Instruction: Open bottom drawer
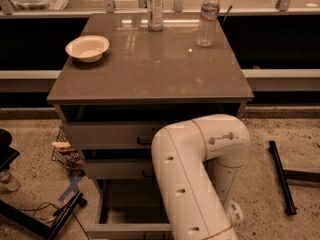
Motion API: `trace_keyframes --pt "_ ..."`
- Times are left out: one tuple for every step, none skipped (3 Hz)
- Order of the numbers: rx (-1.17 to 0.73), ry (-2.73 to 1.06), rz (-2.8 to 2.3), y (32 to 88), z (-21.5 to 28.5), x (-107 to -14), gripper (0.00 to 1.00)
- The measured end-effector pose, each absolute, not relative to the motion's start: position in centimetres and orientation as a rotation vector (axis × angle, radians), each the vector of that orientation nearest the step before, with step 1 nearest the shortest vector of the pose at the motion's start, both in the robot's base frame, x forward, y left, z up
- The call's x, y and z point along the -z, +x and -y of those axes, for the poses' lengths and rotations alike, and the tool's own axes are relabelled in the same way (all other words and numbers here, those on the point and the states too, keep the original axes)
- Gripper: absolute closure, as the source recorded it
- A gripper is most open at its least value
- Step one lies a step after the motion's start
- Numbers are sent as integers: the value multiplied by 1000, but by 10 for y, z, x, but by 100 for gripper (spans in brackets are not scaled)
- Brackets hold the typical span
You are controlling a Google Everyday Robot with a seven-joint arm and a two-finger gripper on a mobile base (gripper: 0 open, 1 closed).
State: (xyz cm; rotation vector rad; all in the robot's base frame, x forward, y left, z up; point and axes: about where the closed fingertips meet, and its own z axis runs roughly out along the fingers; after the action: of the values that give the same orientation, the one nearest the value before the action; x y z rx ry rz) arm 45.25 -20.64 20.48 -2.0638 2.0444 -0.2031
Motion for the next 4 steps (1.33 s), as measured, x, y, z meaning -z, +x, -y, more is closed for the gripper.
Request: trace_keyframes --pt "208 -2050 -2043 457 205 -201 100" --pt "199 -2043 -2011 463 202 -200 100" --pt "207 -2020 -1919 492 189 -206 100" --pt "129 -1986 -1894 501 178 -186 100"
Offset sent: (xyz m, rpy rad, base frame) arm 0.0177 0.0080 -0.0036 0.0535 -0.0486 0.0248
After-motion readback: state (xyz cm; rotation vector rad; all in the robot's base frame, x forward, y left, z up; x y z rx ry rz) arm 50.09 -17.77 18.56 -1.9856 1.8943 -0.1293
